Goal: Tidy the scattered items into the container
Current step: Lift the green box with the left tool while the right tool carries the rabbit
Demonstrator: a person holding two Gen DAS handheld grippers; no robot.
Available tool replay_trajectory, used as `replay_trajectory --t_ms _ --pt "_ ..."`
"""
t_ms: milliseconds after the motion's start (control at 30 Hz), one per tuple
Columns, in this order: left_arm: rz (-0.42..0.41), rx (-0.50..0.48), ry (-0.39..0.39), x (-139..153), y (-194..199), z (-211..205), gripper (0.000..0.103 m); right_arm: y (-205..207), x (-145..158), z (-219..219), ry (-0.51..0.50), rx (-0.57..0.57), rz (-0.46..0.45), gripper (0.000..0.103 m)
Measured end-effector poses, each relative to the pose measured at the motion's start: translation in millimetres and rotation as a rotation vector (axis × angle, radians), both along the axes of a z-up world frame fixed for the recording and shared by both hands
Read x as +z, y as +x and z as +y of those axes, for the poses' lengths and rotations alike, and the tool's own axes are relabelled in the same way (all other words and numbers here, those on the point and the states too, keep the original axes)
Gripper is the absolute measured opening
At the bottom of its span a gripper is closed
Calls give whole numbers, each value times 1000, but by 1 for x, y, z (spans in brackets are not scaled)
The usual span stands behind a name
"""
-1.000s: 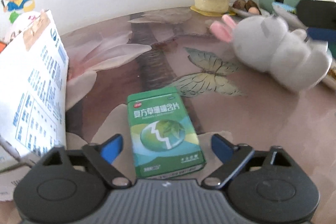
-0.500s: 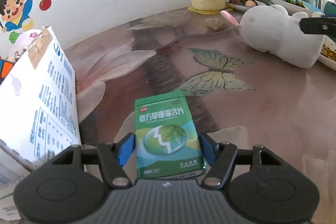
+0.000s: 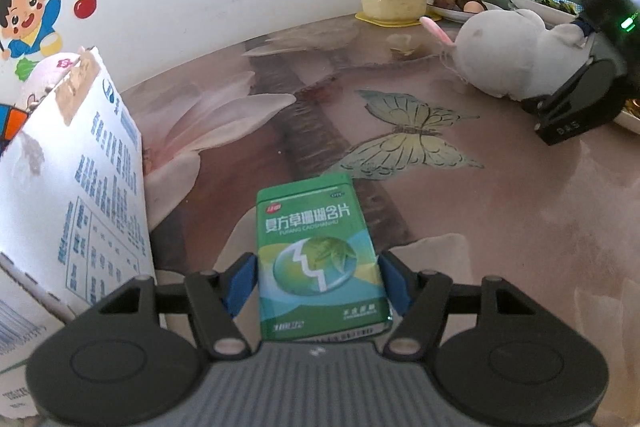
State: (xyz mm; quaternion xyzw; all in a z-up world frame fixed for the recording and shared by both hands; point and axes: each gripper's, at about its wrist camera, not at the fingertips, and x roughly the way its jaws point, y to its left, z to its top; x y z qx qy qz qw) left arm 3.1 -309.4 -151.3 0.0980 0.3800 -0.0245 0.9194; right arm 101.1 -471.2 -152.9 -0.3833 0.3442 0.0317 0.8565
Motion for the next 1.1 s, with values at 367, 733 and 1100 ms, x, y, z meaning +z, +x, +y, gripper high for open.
replay_trajectory --t_ms 367,733,1100 --pt "-8 -5 -9 -1 2 1 68 4 8 -18 247 -36 -32 97" --pt "-10 -2 -19 -6 9 -5 98 -31 33 -48 987 7 128 94" --pt "-48 -7 -23 -6 11 -11 80 -46 -1 -86 1444 45 226 96"
